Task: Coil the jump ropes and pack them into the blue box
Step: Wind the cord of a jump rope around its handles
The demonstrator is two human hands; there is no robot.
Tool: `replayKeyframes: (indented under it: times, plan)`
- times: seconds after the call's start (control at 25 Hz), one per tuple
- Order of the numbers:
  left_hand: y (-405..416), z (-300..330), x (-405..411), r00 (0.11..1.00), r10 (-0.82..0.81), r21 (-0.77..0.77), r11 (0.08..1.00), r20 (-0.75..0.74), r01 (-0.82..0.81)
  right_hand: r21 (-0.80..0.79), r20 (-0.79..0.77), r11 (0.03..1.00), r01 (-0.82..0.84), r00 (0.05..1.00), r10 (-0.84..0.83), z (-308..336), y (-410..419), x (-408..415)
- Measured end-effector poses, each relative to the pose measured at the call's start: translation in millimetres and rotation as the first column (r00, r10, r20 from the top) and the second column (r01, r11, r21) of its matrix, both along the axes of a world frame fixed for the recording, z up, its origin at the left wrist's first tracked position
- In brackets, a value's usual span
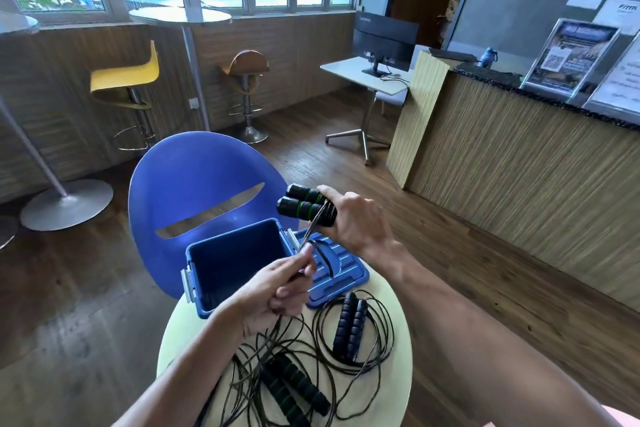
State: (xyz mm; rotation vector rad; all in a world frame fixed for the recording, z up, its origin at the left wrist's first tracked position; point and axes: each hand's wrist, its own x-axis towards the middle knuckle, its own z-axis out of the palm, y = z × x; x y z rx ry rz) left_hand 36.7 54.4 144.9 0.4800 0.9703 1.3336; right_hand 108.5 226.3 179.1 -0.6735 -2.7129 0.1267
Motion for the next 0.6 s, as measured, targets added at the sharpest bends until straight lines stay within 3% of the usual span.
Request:
replayKeyframes:
  times: [0.08,0.2,0.28,0.36,0.48,0.6]
  plan:
    - [-2,4,0,0.994,0.061,-0.026,0.998,0.089,-0.059,-0.009,0.021,1.000,0.008,1.000,-0.008,-4,-1,0]
    - [-5,11,6,0.982,0.183,-0.069,0.981,0.053,-0.179,-0.027,0.023,1.000,0.012,1.000,-0.011,-6,-5,-4]
    - [-7,18,12,0.963,0.263,-0.074,0.961,-0.050,-0.266,-0.026,0.029,0.999,0.024,0.999,-0.023,-6,-6,-7]
    - [-5,26,18,0.907,0.342,-0.048,0.930,-0.246,-0.364,-0.043,0.054,0.998,0.036,0.998,-0.033,-8,-6,-8]
    - [3,29,29,0.691,0.402,0.013,0.869,-0.601,-0.494,-0.132,0.060,0.990,0.053,0.997,-0.045,-9,-10,-12]
    - [-1,24,34,0.324,0.324,0.118,0.846,-0.889,-0.521,-0.185,0.054,0.979,0.084,0.996,-0.075,-4,-10,-13]
